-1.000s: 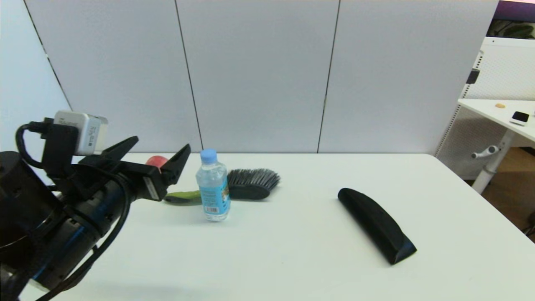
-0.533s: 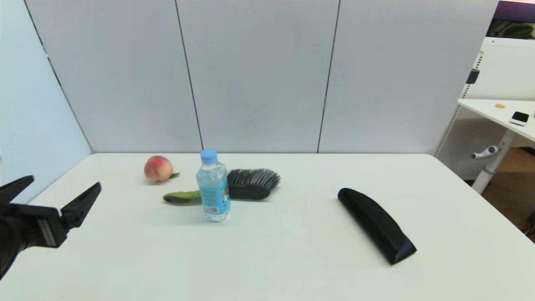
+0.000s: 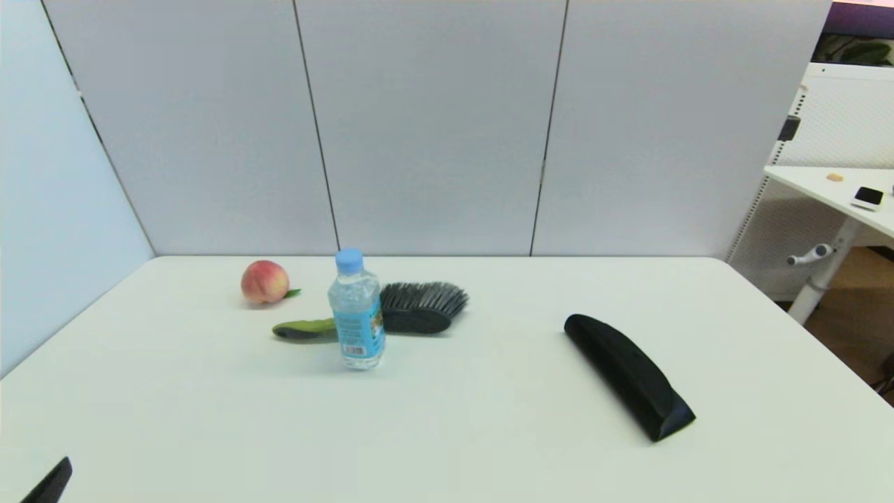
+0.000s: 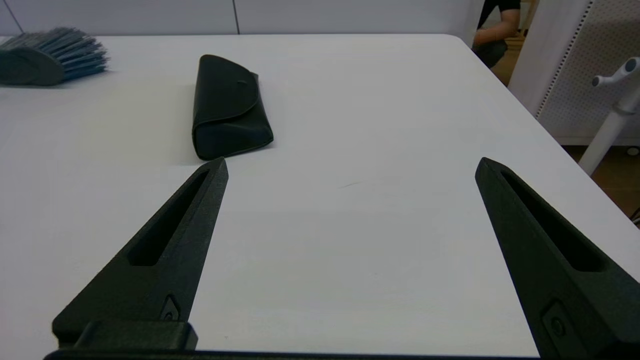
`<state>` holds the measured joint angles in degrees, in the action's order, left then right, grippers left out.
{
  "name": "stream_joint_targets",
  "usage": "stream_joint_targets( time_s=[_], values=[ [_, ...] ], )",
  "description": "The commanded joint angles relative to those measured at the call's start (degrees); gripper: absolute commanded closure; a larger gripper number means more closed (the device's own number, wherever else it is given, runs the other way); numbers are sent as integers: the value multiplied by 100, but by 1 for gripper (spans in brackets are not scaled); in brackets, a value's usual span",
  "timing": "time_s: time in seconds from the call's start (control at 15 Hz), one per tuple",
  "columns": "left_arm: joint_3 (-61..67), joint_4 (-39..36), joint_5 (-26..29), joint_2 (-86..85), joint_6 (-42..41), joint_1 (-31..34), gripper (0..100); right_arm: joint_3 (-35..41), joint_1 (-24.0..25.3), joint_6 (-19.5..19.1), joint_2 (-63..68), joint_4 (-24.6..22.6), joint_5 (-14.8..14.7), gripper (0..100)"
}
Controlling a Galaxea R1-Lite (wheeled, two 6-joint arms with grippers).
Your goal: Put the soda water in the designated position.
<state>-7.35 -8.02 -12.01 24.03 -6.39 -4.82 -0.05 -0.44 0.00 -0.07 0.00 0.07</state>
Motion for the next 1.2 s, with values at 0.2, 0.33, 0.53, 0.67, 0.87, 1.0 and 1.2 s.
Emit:
stream_joint_targets(
  time_s=[0.2,0.33,0.53,0.67,0.87,1.0,1.2],
  values=[
    [726,749,1341,-1691,252,464,0,5,0,9,7,0,1,0],
    [665,943,1262,-2420,560,473,0,-4,0,0,7,0,-7,0],
    [726,785,1280,-2403,577,473,0,-4,0,9,7,0,1,0],
    [726,785,1271,-2403,621,473,0,5,0,0,7,0,1,0],
    [726,767,1254,-2403,639,473,0,-4,0,0,7,0,1,0],
    [726,767,1262,-2403,621,473,0,-4,0,0,7,0,1,0],
    [726,776,1245,-2403,648,473,0,5,0,9,7,0,1,0]
  ],
)
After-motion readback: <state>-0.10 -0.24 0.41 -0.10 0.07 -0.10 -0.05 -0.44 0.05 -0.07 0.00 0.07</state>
